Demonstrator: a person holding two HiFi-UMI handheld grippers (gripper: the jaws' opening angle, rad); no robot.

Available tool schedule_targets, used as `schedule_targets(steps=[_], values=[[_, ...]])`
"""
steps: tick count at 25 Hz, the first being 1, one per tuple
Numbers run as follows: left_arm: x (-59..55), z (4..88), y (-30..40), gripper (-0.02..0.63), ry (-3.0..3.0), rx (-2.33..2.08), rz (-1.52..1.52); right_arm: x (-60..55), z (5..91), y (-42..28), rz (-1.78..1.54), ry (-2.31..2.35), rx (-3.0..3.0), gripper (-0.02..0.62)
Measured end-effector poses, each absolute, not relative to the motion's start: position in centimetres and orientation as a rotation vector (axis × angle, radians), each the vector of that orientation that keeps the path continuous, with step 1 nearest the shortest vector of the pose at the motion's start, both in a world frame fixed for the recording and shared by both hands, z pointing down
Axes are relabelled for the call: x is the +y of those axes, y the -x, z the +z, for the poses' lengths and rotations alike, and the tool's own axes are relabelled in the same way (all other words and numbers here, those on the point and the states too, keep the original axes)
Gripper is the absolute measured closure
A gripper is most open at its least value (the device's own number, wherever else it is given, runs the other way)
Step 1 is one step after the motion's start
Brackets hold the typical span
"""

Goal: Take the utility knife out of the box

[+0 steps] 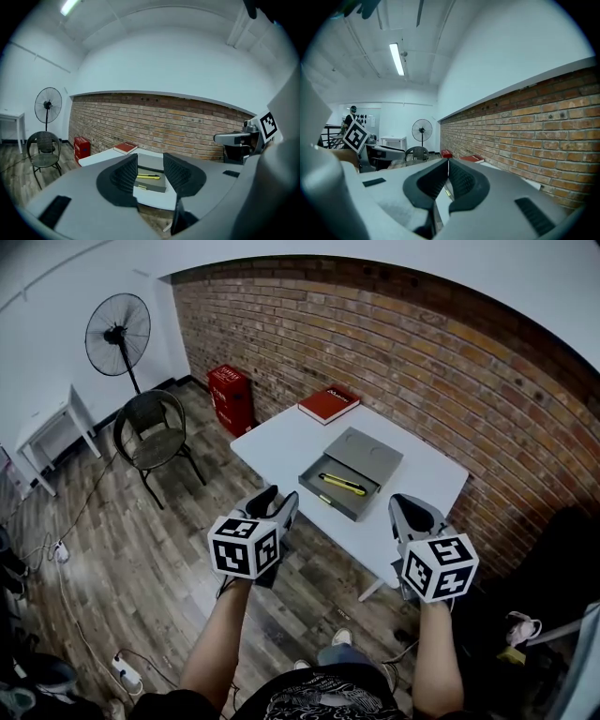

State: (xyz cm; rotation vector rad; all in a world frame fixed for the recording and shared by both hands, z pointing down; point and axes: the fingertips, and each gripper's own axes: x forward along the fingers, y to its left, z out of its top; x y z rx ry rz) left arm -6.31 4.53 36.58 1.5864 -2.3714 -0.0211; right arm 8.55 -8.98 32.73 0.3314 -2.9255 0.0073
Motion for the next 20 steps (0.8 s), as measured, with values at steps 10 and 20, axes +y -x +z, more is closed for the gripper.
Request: schedule_targets(steps=[10,20], values=[[1.0,36.9,9.5,0.434,-1.607,-2.379,0.074,-12.8,33.7,-5.4,0.076,-0.383,-2.952,0.575],[-7.4,36.8,16.2,0.425,-1.675,-2.357,0.118,-20.6,34.2,0.6,0.105,-0.457,-2.945,0.575]])
